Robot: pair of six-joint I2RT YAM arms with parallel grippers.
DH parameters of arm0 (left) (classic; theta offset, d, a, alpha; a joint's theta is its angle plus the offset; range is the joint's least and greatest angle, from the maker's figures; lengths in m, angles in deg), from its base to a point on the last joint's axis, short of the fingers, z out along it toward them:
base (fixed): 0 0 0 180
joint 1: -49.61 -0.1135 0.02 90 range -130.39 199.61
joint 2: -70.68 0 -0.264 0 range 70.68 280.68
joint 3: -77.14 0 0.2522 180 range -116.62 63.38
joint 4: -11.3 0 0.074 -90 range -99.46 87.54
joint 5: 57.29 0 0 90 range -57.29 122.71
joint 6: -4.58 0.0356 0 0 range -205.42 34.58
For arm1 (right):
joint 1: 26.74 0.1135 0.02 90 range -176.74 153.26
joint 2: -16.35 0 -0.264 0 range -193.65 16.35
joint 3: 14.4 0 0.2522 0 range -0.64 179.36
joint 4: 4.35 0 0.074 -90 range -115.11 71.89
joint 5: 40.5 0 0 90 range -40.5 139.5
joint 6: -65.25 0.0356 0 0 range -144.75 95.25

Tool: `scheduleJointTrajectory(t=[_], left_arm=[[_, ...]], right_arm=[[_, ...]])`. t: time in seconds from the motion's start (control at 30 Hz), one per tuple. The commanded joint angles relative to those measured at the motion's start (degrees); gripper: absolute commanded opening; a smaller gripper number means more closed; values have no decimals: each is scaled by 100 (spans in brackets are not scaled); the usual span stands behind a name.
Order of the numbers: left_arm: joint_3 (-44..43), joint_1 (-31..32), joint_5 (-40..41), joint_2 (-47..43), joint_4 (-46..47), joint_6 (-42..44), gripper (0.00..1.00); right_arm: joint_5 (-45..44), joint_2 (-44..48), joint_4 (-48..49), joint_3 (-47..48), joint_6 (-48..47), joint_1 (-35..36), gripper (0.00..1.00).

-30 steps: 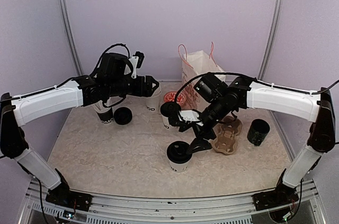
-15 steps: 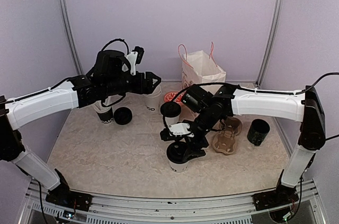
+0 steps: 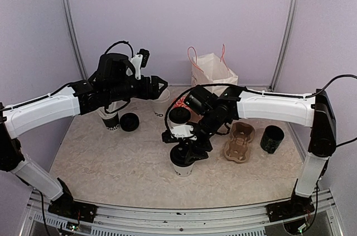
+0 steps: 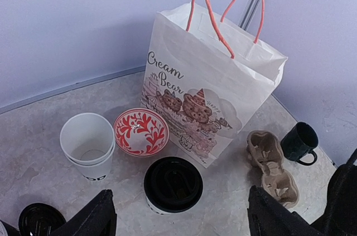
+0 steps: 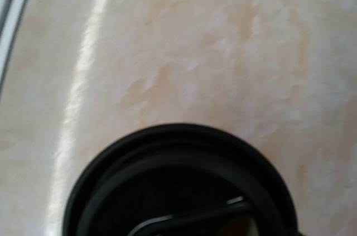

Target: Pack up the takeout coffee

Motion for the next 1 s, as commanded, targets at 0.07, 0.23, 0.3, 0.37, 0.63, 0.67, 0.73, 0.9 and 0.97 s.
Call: scheduleJointTrajectory(t=[0.07,0.23,0.3,0.37,0.63,0.67,0.73,0.9,0.97], left_arm=[[121,11,425,-537,-112,26,79],[297,-99,820,-943,-152,16,80],[418,-172,873,-1112,-84,-5,81],[511,-224,923,-1291,-65,-71,86],[647,-295,768,-1556,-75,-174,93],[653,-294,765,-1556,-84,-174,93],[660,-288,803,-1572,-114,-154,93],[672,-277,807,-1591,-154,-91,91],[682,-277,838,-1592,-163,-95,91]], right_arm=[[-367,-625,213,794,426,-14,78],[-422,-1227,218,1665,745,-196,78],[-469,-1475,208,2043,878,-266,78],[-509,-1736,149,2510,989,-337,78],[-485,-2666,-99,3907,1314,-513,78],[-478,-2753,-139,4046,1329,-526,79],[-495,-2915,-198,4249,1389,-547,79],[-453,-3121,-165,4476,1476,-602,81],[-477,-3149,-151,4516,1524,-602,88]])
